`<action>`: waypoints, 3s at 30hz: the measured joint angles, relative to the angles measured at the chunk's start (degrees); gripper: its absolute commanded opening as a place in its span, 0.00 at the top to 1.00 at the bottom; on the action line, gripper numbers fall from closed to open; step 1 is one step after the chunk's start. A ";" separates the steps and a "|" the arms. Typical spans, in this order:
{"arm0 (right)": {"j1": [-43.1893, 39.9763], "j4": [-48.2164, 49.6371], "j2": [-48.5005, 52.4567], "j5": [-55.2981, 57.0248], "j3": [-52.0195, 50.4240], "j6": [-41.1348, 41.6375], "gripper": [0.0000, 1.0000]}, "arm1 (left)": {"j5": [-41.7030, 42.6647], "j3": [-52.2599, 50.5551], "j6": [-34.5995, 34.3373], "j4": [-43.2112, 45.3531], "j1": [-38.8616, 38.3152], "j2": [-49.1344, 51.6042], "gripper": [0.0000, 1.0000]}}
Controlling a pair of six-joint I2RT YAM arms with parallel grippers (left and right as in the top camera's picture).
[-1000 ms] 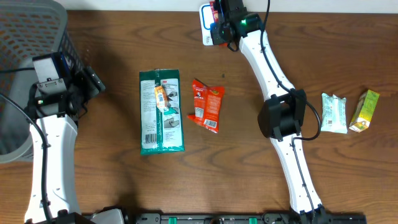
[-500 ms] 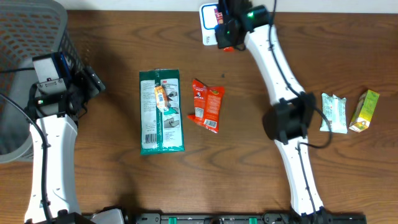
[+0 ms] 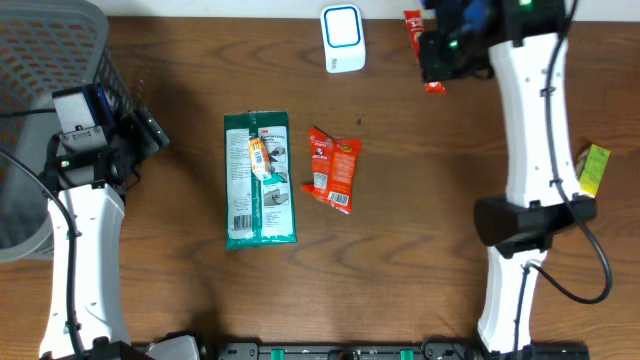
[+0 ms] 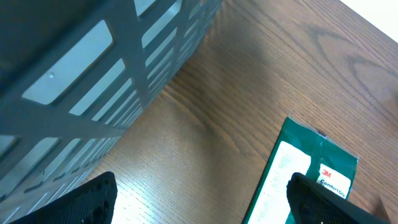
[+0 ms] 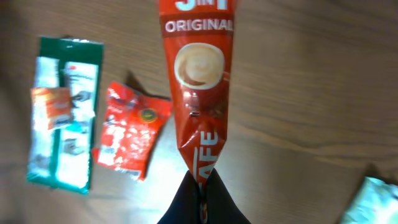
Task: Scan the item barcode
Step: 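Carry the stick right and drop it on the table, then move the right gripper left toward the red Hacks bag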
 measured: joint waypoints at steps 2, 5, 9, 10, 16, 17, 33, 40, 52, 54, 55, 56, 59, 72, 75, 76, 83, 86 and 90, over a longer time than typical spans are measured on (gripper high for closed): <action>-2.25 0.00 0.02 -3.72 -0.46 -0.96 0.99 | 0.00 0.00 0.00 0.00 0.00 0.00 0.12; -5.11 0.07 0.02 -7.72 -2.08 -1.75 0.99 | 0.00 0.00 -0.02 0.00 0.00 0.00 0.12; -9.44 0.09 0.02 -12.90 -8.74 -4.85 0.99 | 0.00 0.00 0.00 0.00 0.00 0.00 0.12; -10.29 0.11 0.02 -13.94 -10.84 -5.73 0.99 | 0.00 0.00 -0.02 0.00 0.00 0.00 0.12; -15.63 2.14 0.04 -20.61 -25.33 -12.33 0.99 | 0.00 0.00 0.00 0.00 0.00 0.00 0.12; -16.48 3.23 0.04 -21.62 -27.56 -13.29 0.99 | 0.00 0.00 0.00 0.00 0.00 0.00 0.12; -33.00 42.34 0.31 -40.11 -66.84 -17.20 0.92 | 0.00 0.00 0.00 0.00 0.00 0.00 0.12; -33.29 46.05 0.31 -39.63 -70.77 -16.96 0.48 | 0.00 0.00 0.00 0.00 0.00 0.00 0.12; -33.40 33.99 0.33 -34.05 -55.28 -11.58 0.35 | 0.00 0.00 0.00 0.00 0.00 0.00 0.12; -32.92 31.65 0.33 -31.56 -51.95 -11.23 0.35 | 0.00 0.00 -0.02 0.00 0.00 0.00 0.12; -32.39 30.40 0.33 -30.23 -50.38 -11.19 0.36 | 0.00 0.00 0.00 0.00 0.00 0.00 0.12; -31.61 29.66 0.33 -29.11 -49.33 -11.21 0.37 | 0.00 0.00 0.00 0.00 0.00 0.00 0.12; -28.57 28.39 0.33 -26.99 -48.17 -11.52 0.40 | 0.00 0.00 -0.02 0.00 0.00 0.00 0.12; -11.91 30.36 0.33 -7.69 -52.65 -12.33 0.39 | 0.00 0.00 -0.02 0.00 0.00 0.00 0.12; -9.86 34.75 0.33 -1.33 -56.04 -9.51 0.41 | 0.00 0.00 0.00 0.00 0.00 0.00 0.12; -9.77 35.12 0.33 -0.74 -56.37 -9.16 0.42 | 0.00 0.00 -0.02 0.00 0.00 0.00 0.12; -10.19 35.82 0.33 12.55 -58.53 -3.72 0.43 | 0.00 0.00 -0.02 0.00 0.00 0.00 0.12; -11.32 35.08 0.33 15.39 -58.53 -3.15 0.43 | 0.00 0.00 0.00 0.00 0.00 0.00 0.12; -12.83 34.93 0.33 17.38 -58.51 -2.71 0.44 | 0.00 0.00 -0.02 0.00 0.00 0.00 0.12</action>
